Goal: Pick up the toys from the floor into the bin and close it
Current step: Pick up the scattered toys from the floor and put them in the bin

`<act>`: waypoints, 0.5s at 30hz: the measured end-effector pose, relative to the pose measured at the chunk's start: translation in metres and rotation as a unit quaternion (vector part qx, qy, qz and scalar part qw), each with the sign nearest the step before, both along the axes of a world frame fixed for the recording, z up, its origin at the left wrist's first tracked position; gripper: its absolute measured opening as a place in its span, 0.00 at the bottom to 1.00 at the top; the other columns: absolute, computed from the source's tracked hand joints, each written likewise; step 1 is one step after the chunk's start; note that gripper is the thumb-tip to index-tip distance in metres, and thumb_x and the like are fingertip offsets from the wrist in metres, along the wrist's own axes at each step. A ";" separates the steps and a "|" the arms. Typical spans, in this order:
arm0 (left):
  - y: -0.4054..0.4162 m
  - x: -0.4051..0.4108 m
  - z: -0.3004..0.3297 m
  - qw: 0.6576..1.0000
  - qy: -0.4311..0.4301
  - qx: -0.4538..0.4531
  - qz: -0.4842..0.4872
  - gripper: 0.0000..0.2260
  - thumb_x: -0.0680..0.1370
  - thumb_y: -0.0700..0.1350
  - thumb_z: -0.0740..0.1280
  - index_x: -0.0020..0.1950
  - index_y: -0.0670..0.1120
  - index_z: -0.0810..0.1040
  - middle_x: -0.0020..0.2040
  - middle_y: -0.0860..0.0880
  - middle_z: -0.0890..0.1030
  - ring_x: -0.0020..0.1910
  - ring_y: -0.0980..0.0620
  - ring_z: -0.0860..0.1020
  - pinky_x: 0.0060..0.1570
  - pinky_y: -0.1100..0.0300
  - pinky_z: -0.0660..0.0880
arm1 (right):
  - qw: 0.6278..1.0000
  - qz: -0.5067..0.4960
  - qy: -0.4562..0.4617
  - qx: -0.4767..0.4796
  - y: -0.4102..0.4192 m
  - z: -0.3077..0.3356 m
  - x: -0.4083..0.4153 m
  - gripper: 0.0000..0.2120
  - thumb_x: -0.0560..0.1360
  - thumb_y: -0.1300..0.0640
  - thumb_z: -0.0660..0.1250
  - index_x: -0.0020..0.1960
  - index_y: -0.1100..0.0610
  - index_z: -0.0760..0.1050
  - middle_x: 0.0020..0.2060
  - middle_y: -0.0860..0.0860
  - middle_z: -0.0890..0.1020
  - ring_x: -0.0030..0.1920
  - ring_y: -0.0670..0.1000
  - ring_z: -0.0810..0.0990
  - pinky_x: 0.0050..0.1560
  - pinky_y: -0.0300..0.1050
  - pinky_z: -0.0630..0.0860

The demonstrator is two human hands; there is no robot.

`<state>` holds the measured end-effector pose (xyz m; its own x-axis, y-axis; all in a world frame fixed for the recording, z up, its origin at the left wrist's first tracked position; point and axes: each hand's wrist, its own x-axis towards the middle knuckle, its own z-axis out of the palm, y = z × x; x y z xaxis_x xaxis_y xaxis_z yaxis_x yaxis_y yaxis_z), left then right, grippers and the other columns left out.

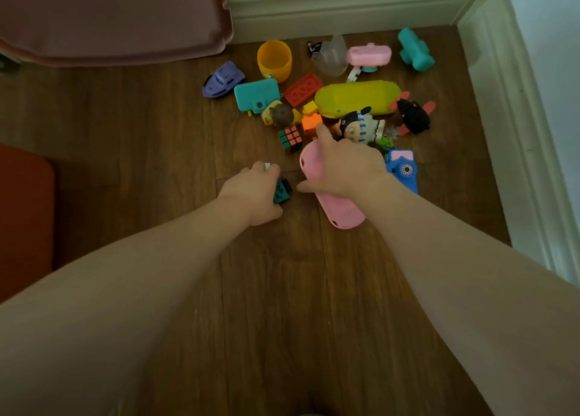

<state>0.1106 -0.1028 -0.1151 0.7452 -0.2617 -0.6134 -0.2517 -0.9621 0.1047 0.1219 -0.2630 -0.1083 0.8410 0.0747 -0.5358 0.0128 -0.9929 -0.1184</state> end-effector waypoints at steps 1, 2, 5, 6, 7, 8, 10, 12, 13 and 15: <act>0.004 -0.002 0.001 1.000 0.004 -0.013 0.001 0.27 0.73 0.51 0.68 0.68 0.47 0.63 0.63 0.44 0.69 0.60 0.44 0.72 0.50 0.53 0.74 | 1.000 -0.003 -0.014 0.013 0.002 -0.002 -0.002 0.47 0.67 0.32 0.66 0.75 0.51 0.47 0.59 0.60 0.75 0.55 0.61 0.77 0.40 0.49 0.69; 0.009 -0.005 0.002 1.000 0.008 -0.028 0.005 0.27 0.73 0.51 0.68 0.69 0.47 0.63 0.63 0.44 0.69 0.59 0.45 0.72 0.51 0.53 0.74 | 0.999 -0.006 -0.022 0.023 0.002 -0.004 -0.005 0.45 0.68 0.32 0.65 0.74 0.51 0.49 0.59 0.59 0.75 0.53 0.62 0.77 0.40 0.49 0.69; 0.028 -0.024 0.004 0.996 0.026 -0.076 0.050 0.28 0.74 0.54 0.66 0.71 0.48 0.62 0.64 0.45 0.69 0.59 0.46 0.73 0.54 0.54 0.74 | 0.999 -0.025 -0.009 0.047 0.007 -0.005 -0.011 0.39 0.71 0.30 0.58 0.73 0.49 0.51 0.53 0.58 0.77 0.47 0.60 0.78 0.39 0.50 0.73; 0.035 -0.032 0.004 0.993 0.035 -0.093 0.070 0.28 0.74 0.54 0.65 0.71 0.48 0.62 0.64 0.45 0.69 0.59 0.47 0.72 0.55 0.54 0.74 | 0.998 -0.035 0.001 0.056 0.009 -0.003 -0.012 0.37 0.71 0.30 0.57 0.72 0.49 0.52 0.51 0.57 0.78 0.45 0.59 0.78 0.39 0.51 0.74; 0.042 -0.040 0.004 0.989 0.047 -0.107 0.085 0.27 0.75 0.54 0.65 0.71 0.49 0.62 0.64 0.46 0.69 0.59 0.47 0.72 0.55 0.55 0.73 | 0.997 -0.042 0.015 0.062 0.013 -0.001 -0.012 0.36 0.71 0.31 0.58 0.71 0.49 0.54 0.50 0.57 0.77 0.44 0.58 0.77 0.39 0.51 0.74; 0.049 -0.049 0.005 0.987 0.060 -0.118 0.091 0.27 0.75 0.55 0.65 0.71 0.49 0.62 0.64 0.46 0.69 0.59 0.48 0.72 0.56 0.56 0.73 | 0.996 -0.044 0.032 0.068 0.017 0.001 -0.012 0.35 0.71 0.32 0.61 0.70 0.50 0.56 0.51 0.57 0.77 0.45 0.59 0.77 0.40 0.51 0.74; 0.064 -0.065 0.007 0.985 0.081 -0.122 0.091 0.26 0.75 0.54 0.65 0.70 0.49 0.63 0.63 0.47 0.69 0.58 0.49 0.72 0.56 0.57 0.72 | 0.995 -0.035 0.068 0.065 0.028 0.005 -0.014 0.36 0.68 0.34 0.67 0.68 0.49 0.59 0.55 0.57 0.76 0.52 0.60 0.76 0.43 0.50 0.72; 0.081 -0.077 0.010 0.984 0.091 -0.119 0.093 0.26 0.75 0.55 0.65 0.70 0.50 0.63 0.63 0.48 0.68 0.57 0.50 0.72 0.56 0.56 0.73 | 0.995 -0.018 0.091 0.042 0.042 0.013 -0.019 0.37 0.66 0.36 0.70 0.68 0.49 0.60 0.57 0.56 0.75 0.56 0.60 0.75 0.43 0.50 0.73; 0.086 -0.080 0.010 0.984 0.092 -0.117 0.093 0.26 0.75 0.55 0.65 0.70 0.50 0.63 0.63 0.48 0.68 0.57 0.50 0.73 0.55 0.56 0.73 | 0.995 -0.009 0.100 0.023 0.047 0.015 -0.022 0.37 0.66 0.38 0.71 0.68 0.48 0.60 0.58 0.56 0.74 0.56 0.60 0.75 0.42 0.50 0.73; 0.103 -0.085 0.016 0.985 0.086 -0.113 0.099 0.25 0.75 0.55 0.65 0.69 0.51 0.63 0.63 0.48 0.68 0.56 0.50 0.73 0.54 0.55 0.74 | 0.994 0.024 0.107 -0.020 0.063 0.021 -0.030 0.36 0.67 0.40 0.72 0.69 0.48 0.61 0.59 0.56 0.73 0.57 0.59 0.75 0.41 0.50 0.73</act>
